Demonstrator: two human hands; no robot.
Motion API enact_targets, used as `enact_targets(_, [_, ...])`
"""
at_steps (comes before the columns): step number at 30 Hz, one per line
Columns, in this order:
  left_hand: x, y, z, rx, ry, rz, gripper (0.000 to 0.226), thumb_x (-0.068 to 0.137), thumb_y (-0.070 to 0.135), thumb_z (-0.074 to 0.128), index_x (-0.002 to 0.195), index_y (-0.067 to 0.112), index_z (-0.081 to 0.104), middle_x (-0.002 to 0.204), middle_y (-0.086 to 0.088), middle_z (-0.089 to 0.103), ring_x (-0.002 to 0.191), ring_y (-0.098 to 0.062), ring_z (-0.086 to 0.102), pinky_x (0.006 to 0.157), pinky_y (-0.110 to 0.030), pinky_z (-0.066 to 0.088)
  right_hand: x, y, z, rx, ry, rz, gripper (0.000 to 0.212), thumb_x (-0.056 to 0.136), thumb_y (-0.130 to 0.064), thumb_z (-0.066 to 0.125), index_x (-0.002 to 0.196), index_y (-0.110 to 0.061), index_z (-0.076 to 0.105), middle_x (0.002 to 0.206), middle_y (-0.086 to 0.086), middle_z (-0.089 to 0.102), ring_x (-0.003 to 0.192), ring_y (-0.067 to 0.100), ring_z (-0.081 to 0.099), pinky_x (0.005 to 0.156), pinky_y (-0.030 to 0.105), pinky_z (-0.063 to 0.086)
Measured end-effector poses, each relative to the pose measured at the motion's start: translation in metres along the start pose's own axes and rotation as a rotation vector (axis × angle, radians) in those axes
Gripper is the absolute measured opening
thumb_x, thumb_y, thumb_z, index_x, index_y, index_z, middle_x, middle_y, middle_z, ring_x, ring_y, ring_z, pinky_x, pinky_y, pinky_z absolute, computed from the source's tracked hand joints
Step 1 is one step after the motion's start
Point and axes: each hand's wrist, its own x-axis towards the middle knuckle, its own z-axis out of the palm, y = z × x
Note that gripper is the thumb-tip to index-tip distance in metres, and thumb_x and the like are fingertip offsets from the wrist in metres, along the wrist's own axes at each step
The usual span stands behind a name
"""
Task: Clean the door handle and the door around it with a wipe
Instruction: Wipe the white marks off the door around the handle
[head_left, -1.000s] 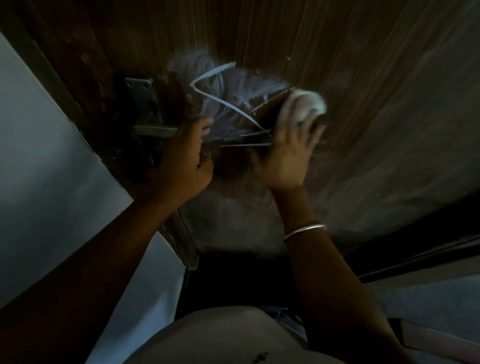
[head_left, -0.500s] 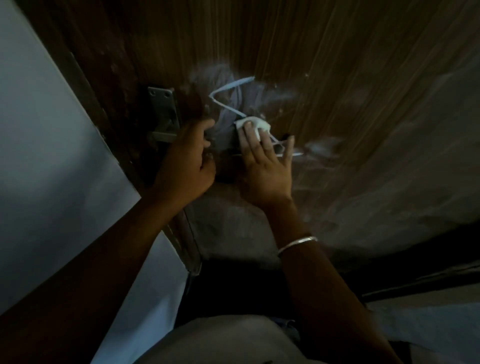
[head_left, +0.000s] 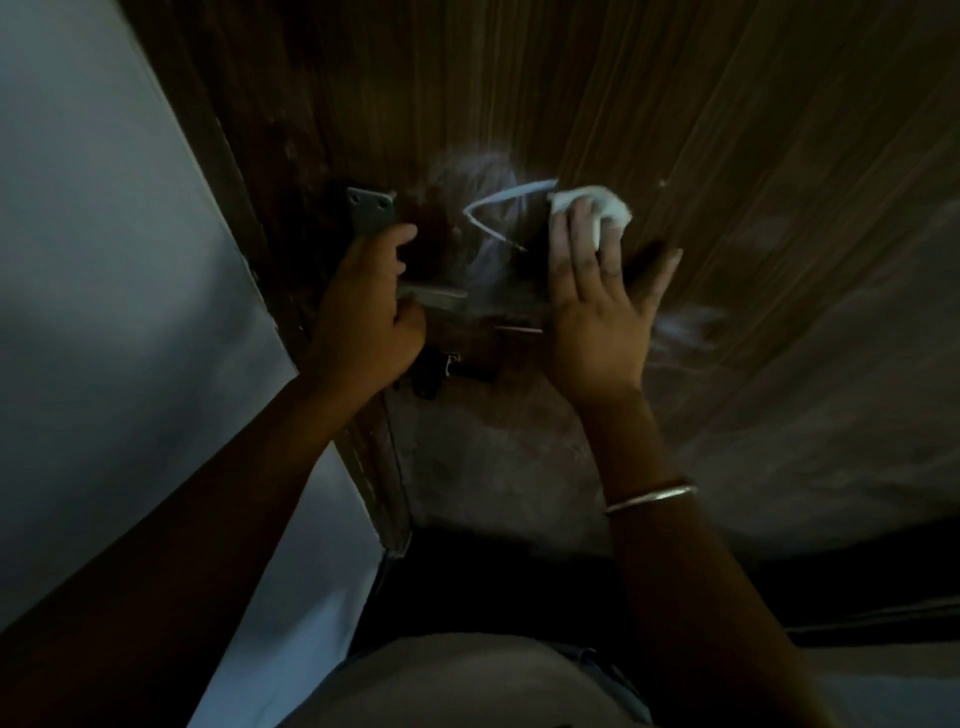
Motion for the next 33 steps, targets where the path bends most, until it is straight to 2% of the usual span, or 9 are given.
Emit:
enact_targets(1, [0.000, 0.000, 0.001, -0.009, 0.002, -0.019, 0.059, 0.077, -0.007, 0.055, 0.132, 0.011, 0.040, 0.134, -0.017, 0.044, 0.117, -0.024, 0.048, 0.094, -0.033, 0.043, 0.009, -0.005, -0.001, 0.016, 0.017, -0.011, 0.064, 0.090, -0.033, 0.041, 0.147, -0.016, 0.019, 0.155, 0.005, 0.020, 0.142, 0.028, 0.018, 0.105, 0.066, -0.003])
enact_targets(6, [-0.003, 0.003, 0.001, -0.018, -0.022, -0.009, 0.059, 0.077, -0.008, 0.055, 0.131, 0.009, 0.040, 0.133, -0.017, 0.045, 0.119, -0.025, 0.048, 0.097, -0.036, 0.042, 0.001, -0.028, 0.000, -0.020, -0.106, -0.364, 0.051, 0.093, -0.021, 0.039, 0.144, -0.017, 0.030, 0.153, 0.001, 0.028, 0.140, 0.026, 0.023, 0.104, 0.063, -0.004])
enact_targets(11, [0.001, -0.010, -0.014, -0.018, -0.004, -0.022, 0.058, 0.077, -0.009, 0.056, 0.131, 0.006, 0.040, 0.134, -0.019, 0.044, 0.121, -0.029, 0.047, 0.099, -0.046, 0.044, 0.031, -0.023, -0.013, 0.017, 0.073, -0.089, 0.059, 0.092, -0.020, 0.045, 0.146, -0.016, 0.022, 0.154, 0.004, 0.025, 0.141, 0.028, 0.020, 0.105, 0.064, -0.002])
enact_targets(15, [0.014, -0.008, -0.023, -0.043, -0.047, 0.002, 0.058, 0.077, -0.007, 0.055, 0.132, 0.006, 0.039, 0.135, -0.018, 0.043, 0.121, -0.028, 0.047, 0.100, -0.042, 0.043, 0.043, -0.046, -0.018, -0.046, -0.067, -0.492, 0.051, 0.093, -0.022, 0.048, 0.142, -0.017, 0.036, 0.151, 0.000, 0.032, 0.140, 0.025, 0.025, 0.104, 0.062, 0.000])
enact_targets(16, [0.017, -0.009, -0.027, -0.050, -0.039, 0.020, 0.058, 0.077, -0.006, 0.055, 0.131, 0.007, 0.040, 0.135, -0.018, 0.044, 0.119, -0.028, 0.047, 0.099, -0.040, 0.042, 0.043, -0.043, -0.021, -0.083, -0.060, -0.532, 0.048, 0.093, -0.024, 0.049, 0.140, -0.019, 0.039, 0.150, -0.002, 0.035, 0.139, 0.023, 0.028, 0.104, 0.062, 0.001])
enact_targets(21, [0.030, -0.015, -0.033, -0.090, -0.015, 0.020, 0.057, 0.078, -0.007, 0.053, 0.131, 0.008, 0.040, 0.133, -0.016, 0.045, 0.117, -0.024, 0.048, 0.095, -0.034, 0.042, 0.063, -0.024, -0.031, -0.147, 0.136, -0.294, 0.046, 0.098, -0.018, 0.037, 0.144, -0.018, 0.032, 0.151, 0.000, 0.032, 0.139, 0.024, 0.028, 0.102, 0.067, 0.005])
enact_targets(26, [0.030, -0.019, -0.025, -0.109, -0.068, 0.066, 0.056, 0.078, -0.006, 0.050, 0.131, 0.008, 0.040, 0.133, -0.015, 0.046, 0.116, -0.022, 0.048, 0.096, -0.033, 0.042, 0.041, -0.020, -0.023, -0.206, -0.108, -0.677, 0.046, 0.093, -0.026, 0.044, 0.139, -0.020, 0.041, 0.150, -0.003, 0.034, 0.138, 0.024, 0.030, 0.101, 0.067, 0.003])
enact_targets(31, [0.031, -0.029, -0.023, -0.144, -0.046, 0.055, 0.057, 0.076, -0.007, 0.051, 0.130, 0.010, 0.041, 0.132, -0.014, 0.046, 0.111, -0.013, 0.045, 0.092, -0.028, 0.040, 0.033, -0.005, -0.022, -0.200, -0.011, -0.308, 0.060, 0.092, -0.030, 0.048, 0.146, -0.020, 0.024, 0.154, -0.005, 0.017, 0.143, 0.019, 0.012, 0.104, 0.068, -0.002])
enact_targets(33, [0.031, -0.027, -0.021, -0.139, -0.037, 0.072, 0.057, 0.076, -0.006, 0.051, 0.130, 0.009, 0.042, 0.132, -0.016, 0.045, 0.112, -0.018, 0.048, 0.093, -0.029, 0.041, 0.030, -0.019, -0.018, -0.166, -0.073, -0.392, 0.062, 0.089, -0.027, 0.051, 0.146, -0.017, 0.027, 0.154, -0.002, 0.022, 0.142, 0.023, 0.017, 0.104, 0.068, -0.002])
